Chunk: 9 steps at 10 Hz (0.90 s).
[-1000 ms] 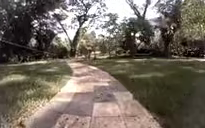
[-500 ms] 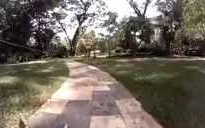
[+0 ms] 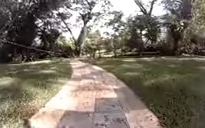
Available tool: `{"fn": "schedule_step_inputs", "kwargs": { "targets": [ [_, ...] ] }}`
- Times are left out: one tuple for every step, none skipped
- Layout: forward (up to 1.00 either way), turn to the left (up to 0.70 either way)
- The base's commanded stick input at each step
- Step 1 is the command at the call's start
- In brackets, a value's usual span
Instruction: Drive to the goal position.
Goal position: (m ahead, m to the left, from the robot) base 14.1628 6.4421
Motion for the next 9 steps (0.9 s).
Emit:
{"fn": "schedule_step_inputs", "kwargs": {
  "targets": [
    [0.70, 0.00],
    [0.70, 0.00],
    [0.70, 0.00],
    [0.70, 0.00],
    [0.70, 0.00],
    [0.70, 0.00],
    [0.70, 0.00],
    [0.70, 0.12],
    [0.70, 0.27]
  ]
}}
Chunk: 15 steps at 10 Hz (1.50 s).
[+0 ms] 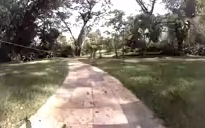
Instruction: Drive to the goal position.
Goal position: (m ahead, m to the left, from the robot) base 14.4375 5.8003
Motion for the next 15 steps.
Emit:
{"fn": "schedule_step_inputs", "kwargs": {
  "targets": [
    [0.70, 0.27],
    [0.70, 0.27],
    [0.70, 0.27],
    [0.70, 0.27],
    [0.70, 0.27],
    [0.70, 0.27],
    [0.70, 0.27],
    [0.70, 0.27],
    [0.70, 0.27],
    [0.70, 0.27],
    [0.70, 0.27],
    [0.70, 0.20],
    [0.70, 0.01],
    [0.70, 0.00],
    [0.70, 0.00]
  ]
}}
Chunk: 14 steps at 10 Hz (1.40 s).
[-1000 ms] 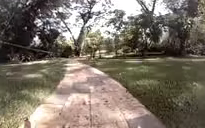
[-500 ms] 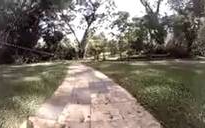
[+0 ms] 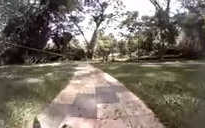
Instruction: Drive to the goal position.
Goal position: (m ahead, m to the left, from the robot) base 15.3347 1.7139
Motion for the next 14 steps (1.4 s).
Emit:
{"fn": "schedule_step_inputs", "kwargs": {
  "targets": [
    [0.70, 0.00],
    [0.70, 0.00],
    [0.70, 0.00],
    [0.70, 0.00],
    [0.70, 0.00],
    [0.70, 0.00],
    [0.70, 0.00],
    [0.70, 0.00],
    [0.70, 0.00],
    [0.70, 0.00],
    [0.70, 0.00],
    [0.70, 0.00],
    [0.70, 0.00],
    [0.70, 0.00]
  ]
}}
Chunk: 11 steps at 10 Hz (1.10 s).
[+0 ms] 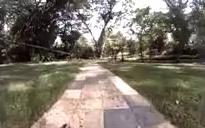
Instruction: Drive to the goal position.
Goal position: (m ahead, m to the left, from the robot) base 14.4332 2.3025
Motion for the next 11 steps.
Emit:
{"fn": "schedule_step_inputs", "kwargs": {
  "targets": [
    [0.70, 0.00],
    [0.70, 0.00],
    [0.70, 0.03],
    [0.70, 0.23],
    [0.70, 0.27],
    [0.70, 0.27],
    [0.70, 0.27],
    [0.70, 0.27],
    [0.70, 0.27],
    [0.70, 0.24],
    [0.70, 0.00]
  ]
}}
